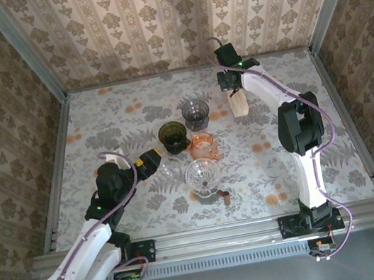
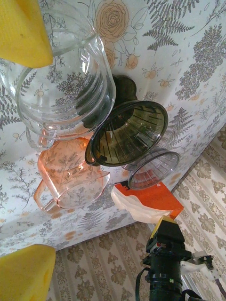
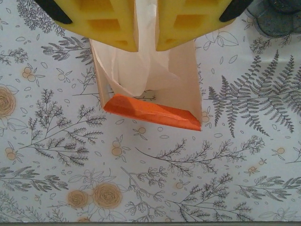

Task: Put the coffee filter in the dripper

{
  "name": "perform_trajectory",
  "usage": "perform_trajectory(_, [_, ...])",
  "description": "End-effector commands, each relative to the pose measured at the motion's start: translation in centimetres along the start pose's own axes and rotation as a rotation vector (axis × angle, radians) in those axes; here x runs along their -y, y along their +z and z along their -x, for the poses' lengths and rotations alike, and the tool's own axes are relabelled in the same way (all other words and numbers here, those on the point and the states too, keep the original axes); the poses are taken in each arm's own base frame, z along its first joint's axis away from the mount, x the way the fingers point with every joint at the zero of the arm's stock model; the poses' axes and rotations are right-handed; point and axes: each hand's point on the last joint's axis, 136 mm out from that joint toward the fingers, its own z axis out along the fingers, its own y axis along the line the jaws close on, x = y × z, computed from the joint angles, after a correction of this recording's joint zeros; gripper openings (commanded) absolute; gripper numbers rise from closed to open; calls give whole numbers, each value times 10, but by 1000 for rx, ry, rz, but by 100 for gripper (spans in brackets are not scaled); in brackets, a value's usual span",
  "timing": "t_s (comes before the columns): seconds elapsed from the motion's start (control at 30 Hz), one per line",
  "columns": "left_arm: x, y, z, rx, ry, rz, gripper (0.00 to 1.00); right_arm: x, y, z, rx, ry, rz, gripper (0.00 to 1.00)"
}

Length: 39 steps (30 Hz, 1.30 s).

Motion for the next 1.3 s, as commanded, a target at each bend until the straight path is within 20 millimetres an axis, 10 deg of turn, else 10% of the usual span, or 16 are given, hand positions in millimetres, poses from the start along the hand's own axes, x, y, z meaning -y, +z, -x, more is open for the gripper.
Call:
perform_trajectory(0.0, [15,0,10,23,44,-43,98,4,4,0,-23,-3,-11,18])
perform_trajectory(0.87, [14,1,9,23,39,-43,98,9,15,-4,-43,-6,-38,9])
perform_trajectory(1.27, [14,0,9,23,31,-46,98,10,-24,24,59,-3,-23,0])
